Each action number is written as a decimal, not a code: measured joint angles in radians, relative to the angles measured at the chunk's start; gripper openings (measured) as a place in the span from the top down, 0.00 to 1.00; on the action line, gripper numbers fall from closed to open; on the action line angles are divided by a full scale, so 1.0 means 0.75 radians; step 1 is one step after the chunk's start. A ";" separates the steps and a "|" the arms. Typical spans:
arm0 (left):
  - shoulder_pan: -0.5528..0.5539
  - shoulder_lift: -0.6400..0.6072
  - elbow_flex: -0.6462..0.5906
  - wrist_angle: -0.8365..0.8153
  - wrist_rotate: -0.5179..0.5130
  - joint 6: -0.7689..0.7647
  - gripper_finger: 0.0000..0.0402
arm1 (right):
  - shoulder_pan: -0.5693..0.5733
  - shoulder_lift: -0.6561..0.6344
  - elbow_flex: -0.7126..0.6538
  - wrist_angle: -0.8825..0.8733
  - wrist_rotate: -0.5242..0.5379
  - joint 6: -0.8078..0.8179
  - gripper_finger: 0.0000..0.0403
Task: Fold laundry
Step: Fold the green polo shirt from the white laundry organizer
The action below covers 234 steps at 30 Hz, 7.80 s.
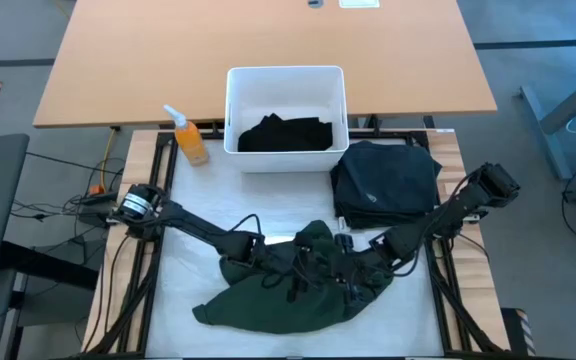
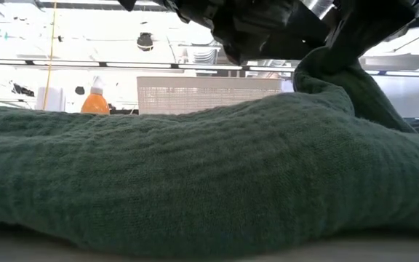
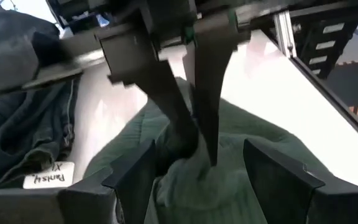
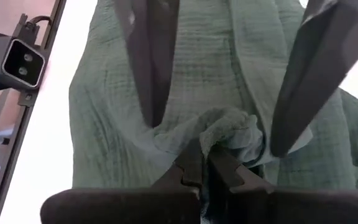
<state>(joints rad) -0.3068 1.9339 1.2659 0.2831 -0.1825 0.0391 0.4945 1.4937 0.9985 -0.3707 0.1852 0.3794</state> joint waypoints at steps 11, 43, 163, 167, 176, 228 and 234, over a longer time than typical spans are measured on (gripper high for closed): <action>0.024 0.044 0.004 -0.043 0.055 -0.069 0.42 | -0.040 0.001 0.000 0.030 0.000 -0.054 0.95; 0.008 -0.259 0.004 -0.277 -0.053 0.048 0.97 | -0.010 -0.009 0.334 -0.380 0.132 -0.045 0.85; -0.836 -1.300 -0.144 -0.494 -1.137 0.190 1.00 | -0.109 -0.122 1.356 -1.581 0.179 -0.115 0.97; -0.827 -1.346 -0.144 -1.037 -1.389 -0.244 1.00 | -0.288 -0.090 1.150 -1.565 0.042 -0.219 0.97; -0.813 -1.339 -0.146 -1.937 -1.345 -1.222 1.00 | -0.645 -0.085 0.476 -1.267 -0.105 -0.347 0.96; -0.811 -1.330 -0.147 -2.047 -1.228 -1.360 1.00 | -0.736 0.059 -0.131 -0.158 -0.070 -0.515 0.93; -0.811 -1.330 -0.147 -2.029 -1.229 -1.360 1.00 | -0.662 -0.169 0.072 -0.429 -0.069 -0.441 0.93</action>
<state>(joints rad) -0.9154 0.9363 1.1557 -1.2390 -1.1045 -0.9809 -0.0021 1.3672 1.0522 -0.6927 0.1335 0.0489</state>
